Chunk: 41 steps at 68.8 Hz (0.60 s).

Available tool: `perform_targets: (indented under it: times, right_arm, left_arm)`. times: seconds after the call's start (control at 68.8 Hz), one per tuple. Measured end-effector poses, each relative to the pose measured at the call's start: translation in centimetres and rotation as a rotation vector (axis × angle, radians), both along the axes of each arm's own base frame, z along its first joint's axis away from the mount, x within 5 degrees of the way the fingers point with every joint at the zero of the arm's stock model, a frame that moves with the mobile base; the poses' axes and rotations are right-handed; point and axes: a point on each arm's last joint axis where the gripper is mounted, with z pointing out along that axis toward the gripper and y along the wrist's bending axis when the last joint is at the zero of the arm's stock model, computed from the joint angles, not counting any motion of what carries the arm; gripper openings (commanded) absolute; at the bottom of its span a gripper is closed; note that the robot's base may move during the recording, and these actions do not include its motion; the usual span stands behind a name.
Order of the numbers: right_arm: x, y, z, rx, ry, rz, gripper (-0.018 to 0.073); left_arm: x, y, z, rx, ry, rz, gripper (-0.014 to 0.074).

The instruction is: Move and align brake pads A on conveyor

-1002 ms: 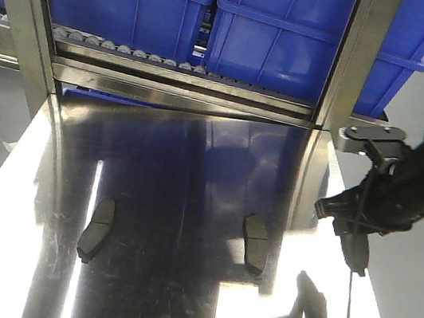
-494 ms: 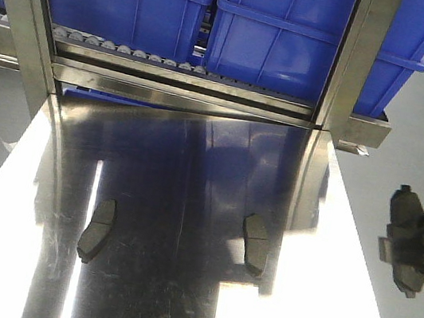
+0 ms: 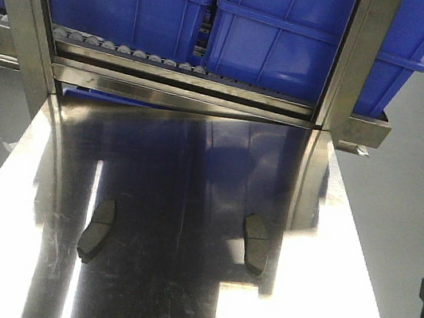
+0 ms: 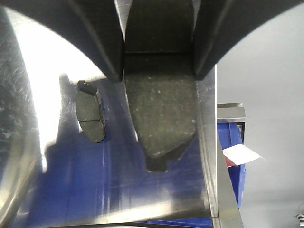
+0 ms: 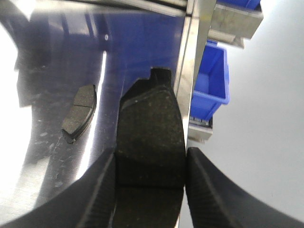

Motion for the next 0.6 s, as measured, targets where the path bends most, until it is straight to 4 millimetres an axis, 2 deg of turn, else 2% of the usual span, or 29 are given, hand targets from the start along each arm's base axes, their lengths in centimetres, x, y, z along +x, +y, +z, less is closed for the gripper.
perform_targets:
  times: [0.174,0.596]
  right_arm:
    - [-1.3,-0.2,-0.7,0.008,-0.042,0.000,-0.0005]
    - [-1.4,-0.2,-0.8,0.011,-0.048,-0.002,-0.0005]
  left_arm:
    - [0.0,0.0,0.0,0.000,0.000,0.000,-0.0006]
    - [0.0,0.0,0.0,0.000,0.000,0.000,-0.0006]
